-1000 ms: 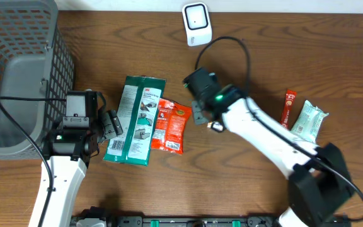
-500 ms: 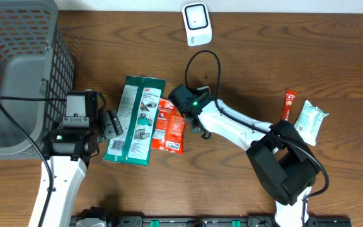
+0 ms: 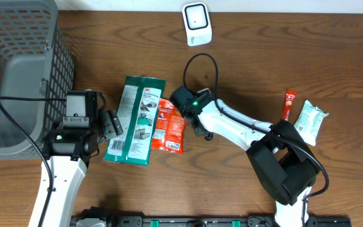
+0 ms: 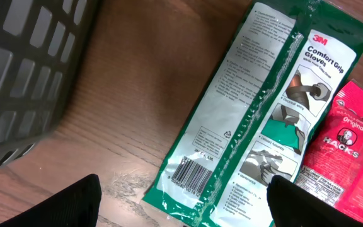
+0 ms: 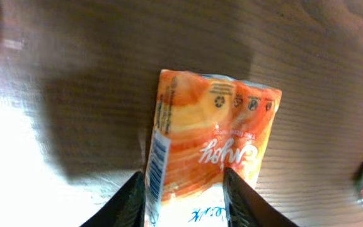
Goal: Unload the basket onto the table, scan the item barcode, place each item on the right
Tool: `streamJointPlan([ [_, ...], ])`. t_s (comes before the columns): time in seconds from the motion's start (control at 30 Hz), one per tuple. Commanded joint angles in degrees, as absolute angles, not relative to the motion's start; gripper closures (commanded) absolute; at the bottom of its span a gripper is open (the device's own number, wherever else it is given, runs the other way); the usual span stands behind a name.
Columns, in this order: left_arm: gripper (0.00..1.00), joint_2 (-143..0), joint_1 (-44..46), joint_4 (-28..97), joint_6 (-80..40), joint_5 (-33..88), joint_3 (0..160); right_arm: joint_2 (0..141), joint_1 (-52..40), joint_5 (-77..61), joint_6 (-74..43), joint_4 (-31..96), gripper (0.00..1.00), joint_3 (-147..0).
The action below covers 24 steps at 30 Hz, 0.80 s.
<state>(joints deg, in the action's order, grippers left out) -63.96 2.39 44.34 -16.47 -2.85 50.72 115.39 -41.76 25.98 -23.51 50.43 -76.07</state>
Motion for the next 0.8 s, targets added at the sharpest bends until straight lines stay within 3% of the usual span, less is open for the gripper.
streamJointPlan([
  [0.0, 0.15, -63.99, 2.2, 44.25, -16.58, -2.52, 51.55, 115.9, -42.0, 28.25, -17.69, 50.94, 0.65, -76.29],
  [0.4, 0.15, -63.99, 2.22, 44.25, -16.6, -2.5, 51.55, 115.9, -41.93, 23.14, -18.46, 46.3, 0.65, -76.29],
  [0.77, 0.15, -63.99, 2.22, 44.25, -16.58, -2.5, 51.55, 116.16, -41.85, 23.94, -22.59, 47.83, 0.74, -76.14],
])
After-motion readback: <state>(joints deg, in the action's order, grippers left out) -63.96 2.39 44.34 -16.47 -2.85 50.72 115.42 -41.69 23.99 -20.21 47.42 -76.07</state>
